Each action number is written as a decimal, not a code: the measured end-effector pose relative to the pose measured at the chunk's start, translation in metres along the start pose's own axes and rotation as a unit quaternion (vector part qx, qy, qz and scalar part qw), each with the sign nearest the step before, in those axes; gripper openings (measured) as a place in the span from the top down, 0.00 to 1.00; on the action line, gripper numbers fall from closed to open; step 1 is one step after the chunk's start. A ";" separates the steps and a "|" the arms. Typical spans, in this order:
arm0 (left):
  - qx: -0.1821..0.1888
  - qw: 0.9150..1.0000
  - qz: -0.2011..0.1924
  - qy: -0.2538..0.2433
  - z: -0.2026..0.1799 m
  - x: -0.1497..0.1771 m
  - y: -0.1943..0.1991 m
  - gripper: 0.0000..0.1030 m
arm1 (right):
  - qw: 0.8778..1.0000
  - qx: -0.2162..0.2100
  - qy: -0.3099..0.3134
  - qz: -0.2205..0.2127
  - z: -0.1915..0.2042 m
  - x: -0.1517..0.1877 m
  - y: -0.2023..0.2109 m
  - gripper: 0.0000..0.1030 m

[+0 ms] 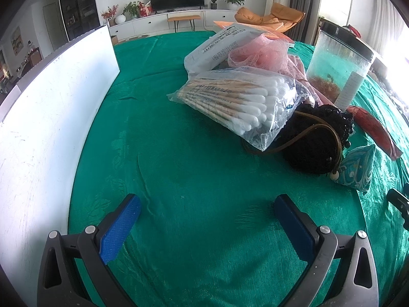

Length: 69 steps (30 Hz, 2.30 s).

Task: Organize soft objects
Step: 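Lower the red snack packet beside the glass jar and open the right tool, then grasp the cotton swab bag with the left tool while the right tool grasps the red packet, then carry both items over the white box and open both tools to drop them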

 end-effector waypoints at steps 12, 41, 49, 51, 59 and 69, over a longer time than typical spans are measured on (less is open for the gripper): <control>0.141 0.986 0.009 0.084 -0.014 -0.081 0.050 0.00 | 1.000 0.000 0.000 -0.002 0.000 -0.002 -0.001 0.06; 0.081 0.988 0.049 0.119 0.046 -0.095 -0.029 0.62 | 0.990 -0.130 0.031 0.054 0.055 -0.095 -0.041 0.18; 0.129 0.983 -0.005 0.130 0.054 -0.118 0.017 0.63 | 0.989 -0.135 -0.050 0.020 0.015 -0.144 -0.038 0.78; 0.146 0.980 -0.023 0.133 0.059 -0.122 0.039 0.63 | 0.988 -0.144 -0.059 -0.013 0.008 -0.170 -0.015 0.78; 0.135 0.979 -0.082 0.129 0.135 -0.108 0.126 0.63 | 0.978 -0.180 0.079 -0.073 0.133 -0.215 0.094 0.78; -0.041 0.981 -0.073 0.174 0.303 -0.010 0.177 0.00 | 0.861 -0.482 0.154 0.055 0.422 -0.094 0.165 0.26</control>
Point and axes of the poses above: each gripper's, at about its wrist camera, not at the fingertips, and y roughly against the way its jaws point, z to its left, x to its underside, the point moved 10 cm from there along -y, roughly the way its jaws point, and after that the axes turned 7 degrees about -x, right-handed, at the moved point
